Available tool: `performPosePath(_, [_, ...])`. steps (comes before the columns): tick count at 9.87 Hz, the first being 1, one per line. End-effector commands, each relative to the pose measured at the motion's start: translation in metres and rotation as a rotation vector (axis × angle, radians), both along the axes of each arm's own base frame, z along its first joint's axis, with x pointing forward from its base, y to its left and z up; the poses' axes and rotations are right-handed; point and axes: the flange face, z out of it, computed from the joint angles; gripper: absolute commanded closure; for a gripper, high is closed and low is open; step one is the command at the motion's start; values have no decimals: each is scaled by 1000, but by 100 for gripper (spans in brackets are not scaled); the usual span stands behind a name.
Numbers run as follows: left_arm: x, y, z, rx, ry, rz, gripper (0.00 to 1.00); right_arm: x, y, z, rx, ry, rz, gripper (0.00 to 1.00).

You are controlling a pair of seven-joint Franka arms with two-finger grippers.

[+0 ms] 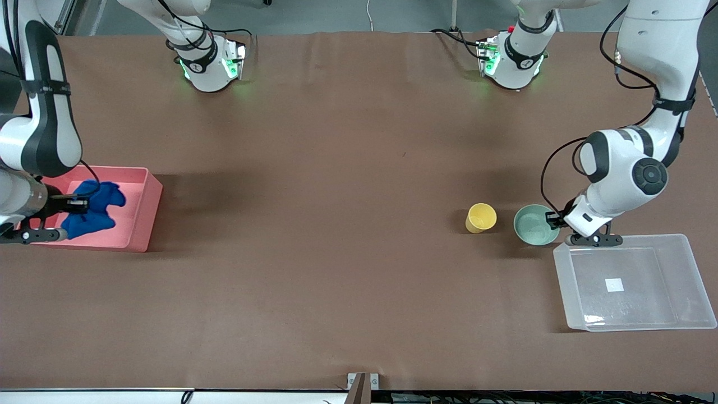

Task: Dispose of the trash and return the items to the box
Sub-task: 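Drop the cloth into the pink bin while the left gripper lowers the bowl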

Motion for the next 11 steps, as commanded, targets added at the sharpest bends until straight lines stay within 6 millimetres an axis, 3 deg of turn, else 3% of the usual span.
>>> performPosePath(1, [28,1,60,-16,40,-61,100,-38,-22,-52,-11,-55,71,97])
performPosePath(2, [44,7,86,-18,26,-87,100,-53,-24,-77,-5,-69,68,96])
performPosePath(3, [63,24,101,-10,-14,-128,100,-60,-24,-96,-1,-70,74,76])
performPosePath(4, [85,34,112,-7,-61,-191,100,-61,-27,-106,3,-57,70,1])
performPosePath(6, [120,71,103,5,-79,-203,100,-54,-24,-90,4,-55,61,0])
performPosePath(7, [132,77,89,5,-81,-231,100,-43,-26,-60,5,-41,44,0])
performPosePath(9, [150,96,59,13,-86,-227,100,-17,-15,19,74,-8,-54,0])
performPosePath(11, [153,123,28,30,-105,-215,100,0,25,99,95,-42,-178,0])
